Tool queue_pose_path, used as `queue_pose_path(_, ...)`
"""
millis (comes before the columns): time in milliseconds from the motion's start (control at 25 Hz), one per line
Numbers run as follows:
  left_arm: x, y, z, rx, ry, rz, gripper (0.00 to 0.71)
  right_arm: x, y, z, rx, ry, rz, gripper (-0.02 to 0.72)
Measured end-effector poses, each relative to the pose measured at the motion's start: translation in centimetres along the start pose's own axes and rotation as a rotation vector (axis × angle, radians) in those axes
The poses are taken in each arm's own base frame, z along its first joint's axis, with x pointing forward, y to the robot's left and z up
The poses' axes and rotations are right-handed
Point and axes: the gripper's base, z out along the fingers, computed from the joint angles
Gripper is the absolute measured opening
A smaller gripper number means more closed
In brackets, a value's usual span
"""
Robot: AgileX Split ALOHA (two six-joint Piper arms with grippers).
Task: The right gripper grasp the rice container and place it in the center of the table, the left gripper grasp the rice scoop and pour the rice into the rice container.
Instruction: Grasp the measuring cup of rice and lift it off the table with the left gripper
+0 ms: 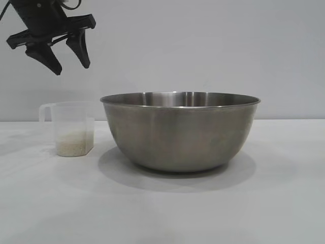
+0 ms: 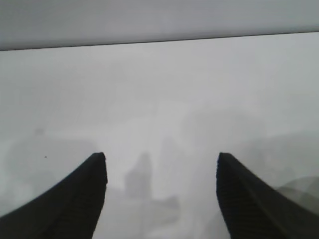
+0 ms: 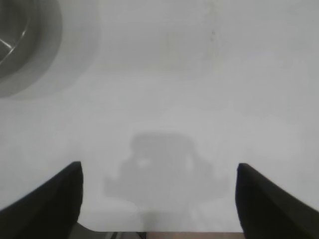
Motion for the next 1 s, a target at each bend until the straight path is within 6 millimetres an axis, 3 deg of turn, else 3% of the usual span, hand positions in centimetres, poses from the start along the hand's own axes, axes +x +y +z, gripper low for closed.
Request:
queue_pose_path(160,0.0,0.0,0.0,0.000,0.002,0.000,0.416,2.3,0.1,-0.9,0.006,-0.113,-0.003,0.550)
queue_pose_path(480,0.0,0.0,0.0,0.000,0.002,0.000,0.416,5.2,0.3,-2.9,0.015,-0.310,-0.009,0.550)
queue_pose_path(1000,0.3,0.1,0.0,-0.012,0.029,0.035,0.416,5.3,0.4,-2.9,0.013,-0.315,-0.009,0.550)
